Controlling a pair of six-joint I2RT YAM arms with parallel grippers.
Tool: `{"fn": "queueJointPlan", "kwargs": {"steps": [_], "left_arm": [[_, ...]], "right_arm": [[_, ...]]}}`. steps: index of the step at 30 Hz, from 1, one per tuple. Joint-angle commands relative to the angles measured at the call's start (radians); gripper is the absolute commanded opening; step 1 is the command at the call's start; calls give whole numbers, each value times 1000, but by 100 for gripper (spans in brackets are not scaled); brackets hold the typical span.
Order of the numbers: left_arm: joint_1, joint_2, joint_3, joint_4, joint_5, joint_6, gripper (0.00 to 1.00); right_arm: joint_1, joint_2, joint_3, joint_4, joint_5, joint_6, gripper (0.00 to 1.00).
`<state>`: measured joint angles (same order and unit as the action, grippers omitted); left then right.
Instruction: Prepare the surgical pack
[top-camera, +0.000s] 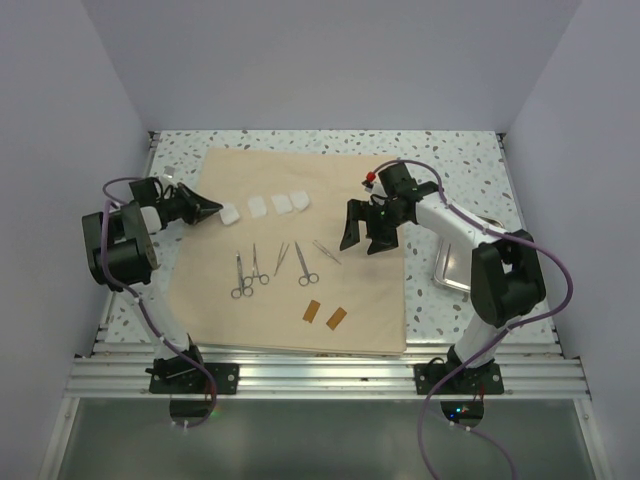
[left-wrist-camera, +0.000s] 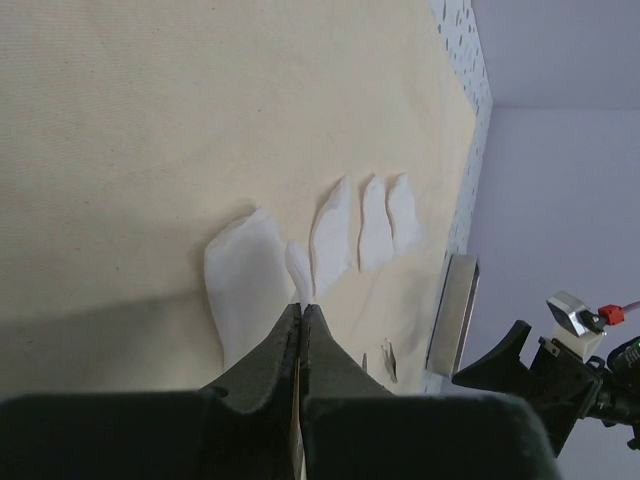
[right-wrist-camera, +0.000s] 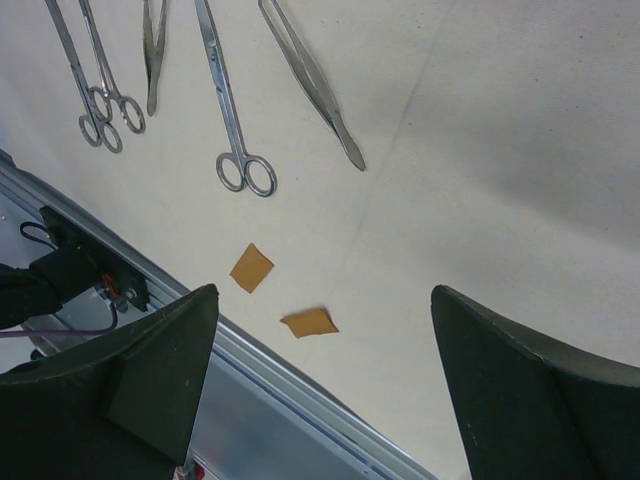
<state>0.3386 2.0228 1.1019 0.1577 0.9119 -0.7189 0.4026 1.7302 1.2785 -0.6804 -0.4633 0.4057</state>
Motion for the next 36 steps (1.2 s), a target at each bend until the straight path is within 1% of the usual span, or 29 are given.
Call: {"fn": "queueJointPlan", "kwargs": {"steps": [1, 17, 20, 23, 24, 26, 27, 28, 30, 36], "left_arm": [[5, 20, 58, -47, -1, 47, 0], [4, 102, 131, -96, 5, 76, 0], [4, 111, 139, -121, -2, 96, 0], [2, 110, 161, -191, -27, 142, 0], [-1, 90, 164, -210, -39, 160, 9], [-3, 41, 167, -222, -86, 180, 22], [-4, 27, 173, -260, -108, 212, 32], [-6, 14, 180, -271, -134, 223, 36], [-6, -13, 179, -285, -143, 237, 42], [-19, -75, 162, -331, -206, 283, 49]], "right_arm": [[-5, 12, 18, 5, -11, -13, 91], [-7, 20, 18, 8, -9, -11, 91], [-5, 20, 21, 5, -8, -11, 91], [-5, 25, 21, 7, -8, -13, 91], [-5, 23, 21, 7, -9, -13, 91], [-5, 23, 21, 5, -12, -11, 91], [-7, 23, 19, 7, -12, -10, 91], [-5, 23, 18, 8, -18, -10, 91], [-5, 26, 18, 13, -23, -5, 91], [-5, 31, 24, 15, -34, -1, 91]]}}
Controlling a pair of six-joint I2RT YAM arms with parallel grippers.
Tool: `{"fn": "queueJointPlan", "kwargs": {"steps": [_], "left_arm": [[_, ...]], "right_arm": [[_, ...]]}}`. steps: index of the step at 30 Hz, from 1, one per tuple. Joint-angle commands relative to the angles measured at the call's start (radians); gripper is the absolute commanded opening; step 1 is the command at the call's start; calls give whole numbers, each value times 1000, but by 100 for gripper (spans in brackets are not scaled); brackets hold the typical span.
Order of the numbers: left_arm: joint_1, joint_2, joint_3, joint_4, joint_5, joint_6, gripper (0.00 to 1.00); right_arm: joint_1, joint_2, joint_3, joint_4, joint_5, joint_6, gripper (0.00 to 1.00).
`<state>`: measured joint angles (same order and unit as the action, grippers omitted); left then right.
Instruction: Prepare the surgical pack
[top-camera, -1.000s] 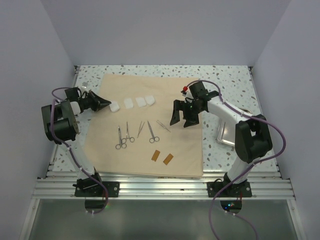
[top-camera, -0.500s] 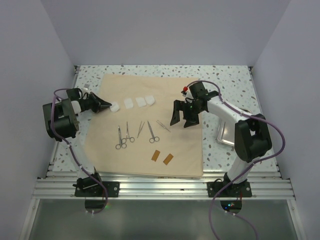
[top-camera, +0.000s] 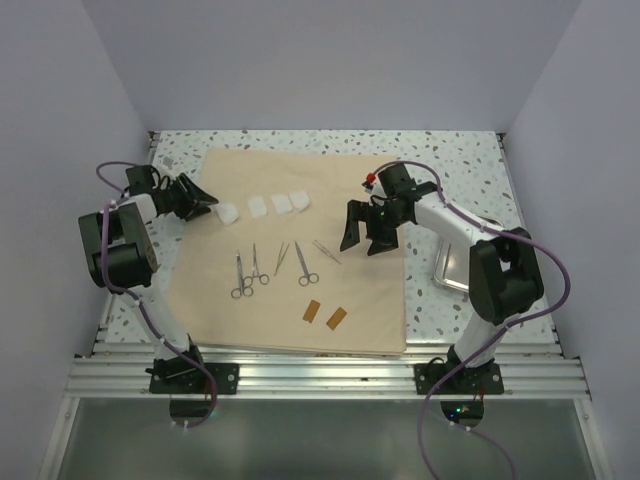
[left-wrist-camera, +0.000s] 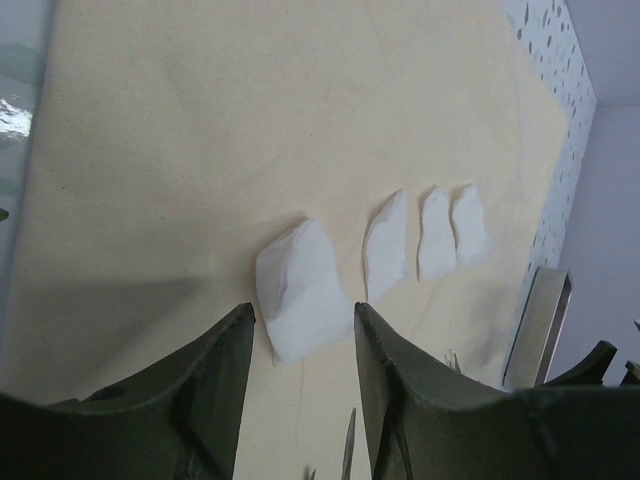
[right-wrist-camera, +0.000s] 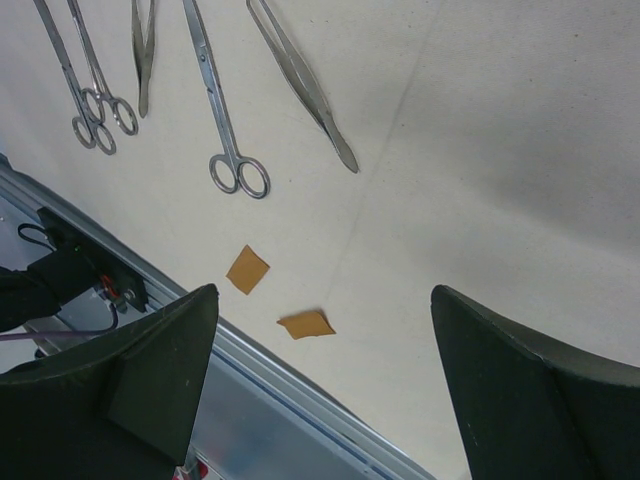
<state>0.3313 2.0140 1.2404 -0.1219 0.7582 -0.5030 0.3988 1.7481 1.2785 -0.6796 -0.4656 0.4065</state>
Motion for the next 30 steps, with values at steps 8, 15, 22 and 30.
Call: {"fn": "queueJointPlan", "kwargs": {"steps": [8, 15, 22, 30], "left_arm": [[-51, -113, -74, -127, -88, 29, 53], [-156, -239, -147, -145, -285, 15, 58], [-304, -331, -84, -254, -615, 147, 61], [-503, -197, 100, -397, -983, 236, 66]], "right_arm": [[-3, 4, 8, 22, -34, 2, 91], [-3, -7, 1, 25, -36, 6, 91], [-3, -10, -1, 18, -33, 2, 92], [-3, -6, -4, 23, -34, 6, 92]]}}
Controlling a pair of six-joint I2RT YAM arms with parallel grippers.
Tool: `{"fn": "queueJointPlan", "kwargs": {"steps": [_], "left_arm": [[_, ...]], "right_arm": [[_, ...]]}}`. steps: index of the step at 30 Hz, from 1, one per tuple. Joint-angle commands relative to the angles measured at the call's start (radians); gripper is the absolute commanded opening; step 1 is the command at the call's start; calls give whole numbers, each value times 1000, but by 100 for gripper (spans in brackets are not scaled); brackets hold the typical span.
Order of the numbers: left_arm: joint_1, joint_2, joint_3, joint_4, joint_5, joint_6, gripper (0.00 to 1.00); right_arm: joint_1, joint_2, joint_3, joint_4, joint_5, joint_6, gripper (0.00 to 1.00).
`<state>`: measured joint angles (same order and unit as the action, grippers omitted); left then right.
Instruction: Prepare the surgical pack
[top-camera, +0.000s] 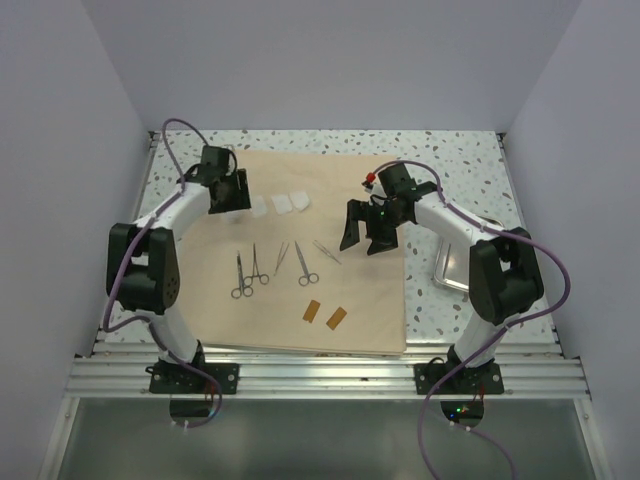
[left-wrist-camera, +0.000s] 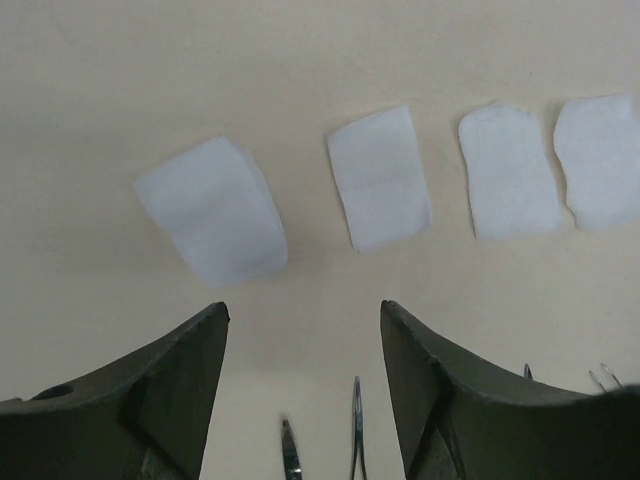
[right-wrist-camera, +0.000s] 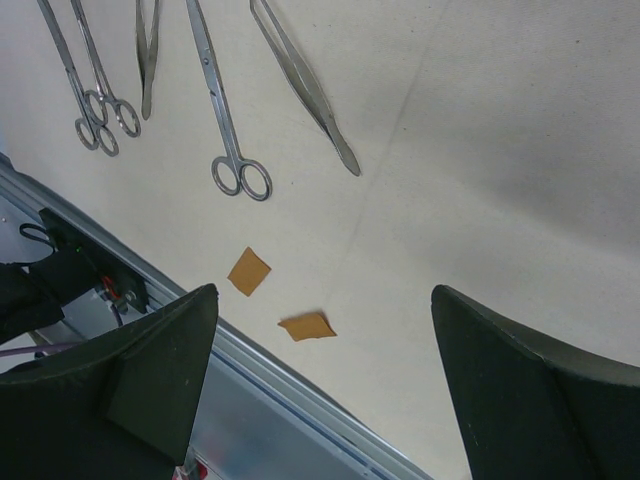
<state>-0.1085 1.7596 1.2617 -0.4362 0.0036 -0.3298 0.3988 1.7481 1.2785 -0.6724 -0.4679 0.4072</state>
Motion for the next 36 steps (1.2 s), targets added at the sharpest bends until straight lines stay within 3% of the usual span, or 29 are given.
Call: {"fn": "queueJointPlan", "kwargs": {"steps": [1, 11, 18, 22, 36], "left_arm": [[-78, 69, 93, -96, -258, 69, 66], [-152, 182, 180, -153, -413, 147, 59], [-160, 218, 183, -118, -427, 176, 58], [-163, 245, 200, -116, -432, 178, 51], [-166, 316, 258, -111, -502, 224, 42]], "right_arm": [[-3, -10, -5, 16, -31, 4, 92], [-2, -29, -28, 20, -26, 1, 92], [-2, -24, -27, 23, -31, 1, 92], [-2, -27, -33, 23, -29, 1, 92], [-5, -22, -28, 22, -25, -2, 92]]}}
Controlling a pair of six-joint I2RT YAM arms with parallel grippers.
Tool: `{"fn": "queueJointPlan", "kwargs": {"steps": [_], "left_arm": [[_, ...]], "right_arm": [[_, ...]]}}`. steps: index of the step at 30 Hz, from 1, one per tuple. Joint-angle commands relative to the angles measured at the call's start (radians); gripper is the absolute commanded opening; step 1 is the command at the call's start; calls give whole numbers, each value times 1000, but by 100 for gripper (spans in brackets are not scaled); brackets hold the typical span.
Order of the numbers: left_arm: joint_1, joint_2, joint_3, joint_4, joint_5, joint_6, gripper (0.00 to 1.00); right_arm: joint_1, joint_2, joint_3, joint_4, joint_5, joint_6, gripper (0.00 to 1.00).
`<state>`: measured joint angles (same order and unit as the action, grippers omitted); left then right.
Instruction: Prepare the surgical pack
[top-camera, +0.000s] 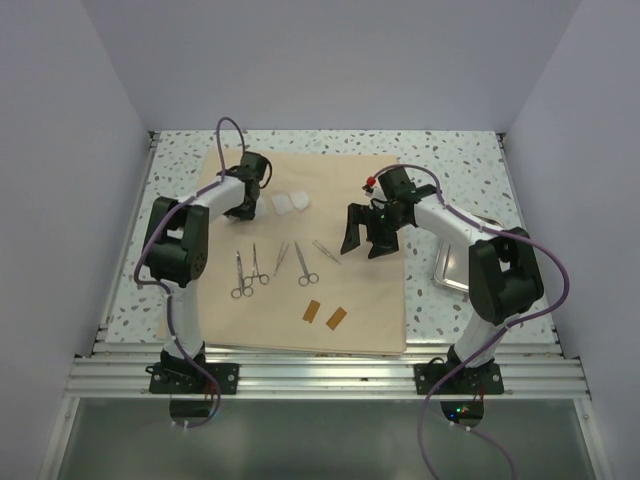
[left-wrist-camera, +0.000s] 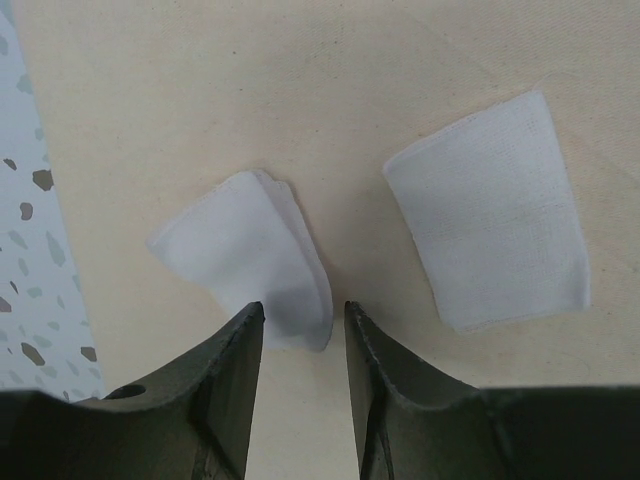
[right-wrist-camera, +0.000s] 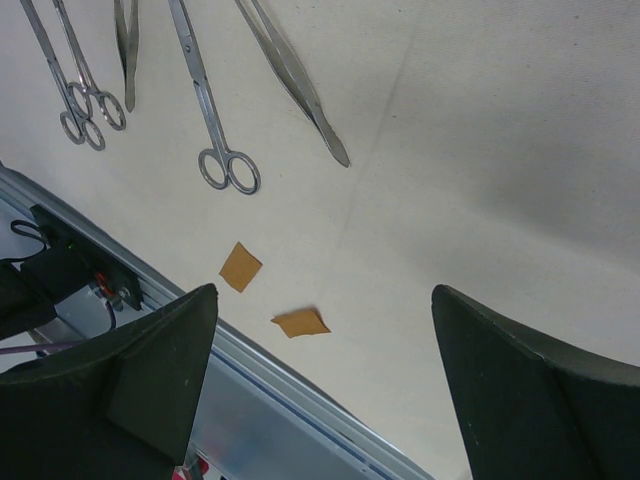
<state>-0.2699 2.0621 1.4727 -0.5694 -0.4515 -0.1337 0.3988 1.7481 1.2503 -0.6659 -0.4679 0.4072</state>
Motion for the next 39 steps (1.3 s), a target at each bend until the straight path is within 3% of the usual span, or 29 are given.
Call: {"fn": "queueJointPlan", "kwargs": {"steps": [1, 5, 6, 9, 19, 28, 39], "left_arm": [[-5, 15, 47, 22, -50, 32, 41], [-5, 23, 58, 19, -46, 32, 29], [-5, 21, 61, 14, -50, 31, 19], [-5, 4, 70, 6, -43, 28, 0], [-51, -72, 120, -27, 16, -32, 0], [-88, -26, 169, -32, 20, -44, 0], [-106, -37, 173, -47, -118, -64, 0]], "right_arm": [[-3, -21, 0, 15, -25, -1, 92], [-5, -19, 3, 12, -25, -4, 92], [-3, -19, 4, 12, -25, -4, 92], [-3, -18, 11, 11, -26, -4, 92], [-3, -32, 6, 14, -20, -4, 92], [-5, -45, -3, 12, -17, -5, 92], [-9, -48, -12, 12, -15, -7, 92]]}}
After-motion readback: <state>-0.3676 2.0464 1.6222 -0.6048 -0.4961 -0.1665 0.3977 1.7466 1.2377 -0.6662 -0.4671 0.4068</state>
